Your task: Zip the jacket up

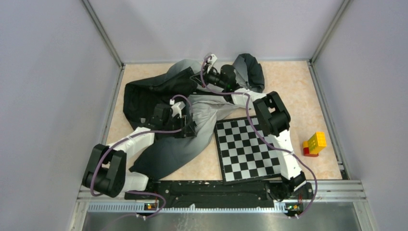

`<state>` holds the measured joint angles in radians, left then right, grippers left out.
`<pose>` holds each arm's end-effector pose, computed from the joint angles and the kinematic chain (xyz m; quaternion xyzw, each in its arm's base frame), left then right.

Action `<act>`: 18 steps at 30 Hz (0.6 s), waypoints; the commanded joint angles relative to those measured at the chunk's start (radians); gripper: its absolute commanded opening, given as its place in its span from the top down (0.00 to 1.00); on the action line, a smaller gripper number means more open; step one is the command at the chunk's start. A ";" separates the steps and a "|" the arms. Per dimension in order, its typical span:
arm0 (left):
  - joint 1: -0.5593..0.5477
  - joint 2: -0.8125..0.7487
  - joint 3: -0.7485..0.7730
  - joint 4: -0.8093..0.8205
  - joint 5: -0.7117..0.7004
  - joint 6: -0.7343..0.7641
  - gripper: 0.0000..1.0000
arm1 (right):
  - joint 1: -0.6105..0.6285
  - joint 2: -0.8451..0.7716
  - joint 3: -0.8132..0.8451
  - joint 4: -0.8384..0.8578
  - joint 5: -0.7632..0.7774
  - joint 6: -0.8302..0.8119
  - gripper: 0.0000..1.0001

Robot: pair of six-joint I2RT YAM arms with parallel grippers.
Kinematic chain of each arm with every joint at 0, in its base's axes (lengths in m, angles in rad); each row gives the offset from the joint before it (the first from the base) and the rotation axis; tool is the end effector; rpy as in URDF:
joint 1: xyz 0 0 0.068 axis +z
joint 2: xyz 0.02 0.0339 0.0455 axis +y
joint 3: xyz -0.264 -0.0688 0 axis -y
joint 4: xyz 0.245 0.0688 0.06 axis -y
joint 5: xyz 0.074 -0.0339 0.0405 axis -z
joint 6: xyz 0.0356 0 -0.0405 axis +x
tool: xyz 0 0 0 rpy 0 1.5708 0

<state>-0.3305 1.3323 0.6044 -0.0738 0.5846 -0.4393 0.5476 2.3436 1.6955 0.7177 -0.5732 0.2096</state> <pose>0.2325 -0.1005 0.1773 0.0597 0.8922 -0.3824 0.2327 0.4506 0.2974 0.2097 -0.3138 0.6102 0.4384 0.5805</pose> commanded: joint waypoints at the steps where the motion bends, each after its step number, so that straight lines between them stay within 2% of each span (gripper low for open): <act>1: -0.004 -0.089 0.088 -0.120 -0.037 0.067 0.54 | 0.003 -0.070 0.010 0.049 -0.019 0.002 1.00; 6: -0.004 -0.143 0.196 -0.247 -0.019 0.134 0.41 | 0.003 -0.071 0.008 0.049 -0.022 0.005 1.00; 9: -0.005 -0.179 0.243 -0.284 -0.041 0.169 0.39 | 0.003 -0.073 0.006 0.049 -0.021 0.002 1.00; 13: -0.005 -0.174 0.268 -0.253 -0.092 0.208 0.37 | 0.003 -0.074 0.004 0.050 -0.020 0.002 1.00; 18: -0.009 -0.097 0.329 -0.381 -0.090 0.331 0.33 | 0.003 -0.075 0.003 0.046 -0.019 -0.005 1.00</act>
<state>-0.3313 1.1900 0.8803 -0.3527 0.5194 -0.2321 0.5476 2.3436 1.6951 0.7174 -0.5777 0.2108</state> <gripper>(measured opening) 0.657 0.012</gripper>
